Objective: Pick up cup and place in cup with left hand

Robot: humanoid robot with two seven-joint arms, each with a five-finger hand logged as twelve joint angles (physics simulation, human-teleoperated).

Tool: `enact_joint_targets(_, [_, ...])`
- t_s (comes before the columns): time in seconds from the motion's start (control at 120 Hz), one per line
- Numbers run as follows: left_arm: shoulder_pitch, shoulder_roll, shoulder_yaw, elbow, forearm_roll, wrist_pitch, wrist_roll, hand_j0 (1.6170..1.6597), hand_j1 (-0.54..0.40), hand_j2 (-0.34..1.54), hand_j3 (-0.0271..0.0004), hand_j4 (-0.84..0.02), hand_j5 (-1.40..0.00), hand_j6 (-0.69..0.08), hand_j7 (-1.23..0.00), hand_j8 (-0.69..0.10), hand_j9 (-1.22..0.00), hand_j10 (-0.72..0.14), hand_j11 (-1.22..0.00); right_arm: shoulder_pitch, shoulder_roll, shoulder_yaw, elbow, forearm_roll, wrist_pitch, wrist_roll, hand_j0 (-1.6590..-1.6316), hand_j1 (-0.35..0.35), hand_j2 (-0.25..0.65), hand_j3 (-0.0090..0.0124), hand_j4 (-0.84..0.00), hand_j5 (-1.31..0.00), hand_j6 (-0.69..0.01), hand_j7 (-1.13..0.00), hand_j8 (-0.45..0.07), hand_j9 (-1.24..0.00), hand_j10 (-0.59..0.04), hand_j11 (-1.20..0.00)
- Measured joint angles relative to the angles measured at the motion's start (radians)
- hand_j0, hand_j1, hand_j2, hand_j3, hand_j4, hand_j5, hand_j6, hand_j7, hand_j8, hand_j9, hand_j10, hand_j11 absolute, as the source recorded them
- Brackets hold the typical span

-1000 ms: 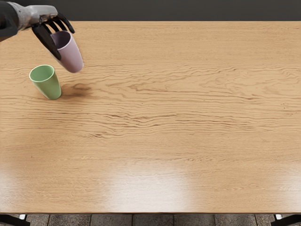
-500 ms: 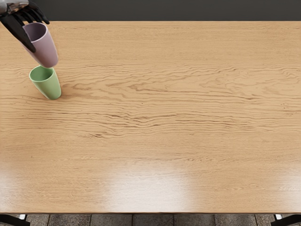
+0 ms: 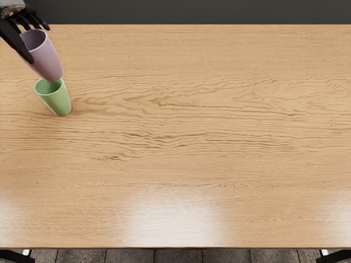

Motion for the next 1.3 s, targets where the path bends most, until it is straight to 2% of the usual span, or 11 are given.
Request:
enact_joint_targets(0.367, [0.015,0.032,0.02,0.001,0.002,0.001,0.0,1.6572,-0.12,0.23,0.0,-0.449,-0.6,-0.393,-0.6,-0.372,-0.6,-0.454,-0.6,0.002,0.0,-0.001,0.0,-0.001,0.0,0.0,-1.6581,-0.349,0.0,0.0,0.0,0.0,-0.001,0.0,0.0,0.0,0.0,0.0])
enact_joint_targets(0.683, [0.014,0.022,0.022,0.007,0.006,0.003,0.0,1.6572,-0.119,0.24,0.0,-0.452,-0.6,-0.396,-0.6,-0.373,-0.6,-0.454,-0.6,0.004,0.0,-0.002,-0.001,-0.002,-0.001,0.0,-1.6581,-0.349,0.0,0.0,0.0,0.0,-0.001,0.0,0.0,0.0,0.0,0.0])
enact_joint_targets(1.3, [0.028,-0.002,0.033,0.067,0.014,0.011,0.0,1.6571,-0.111,0.23,0.0,-0.453,-0.6,-0.399,-0.6,-0.379,-0.6,-0.455,-0.6,0.005,0.0,-0.001,0.0,-0.002,-0.001,0.0,-1.6581,-0.349,0.0,0.0,0.0,0.0,-0.001,0.0,0.0,0.0,0.0,0.0])
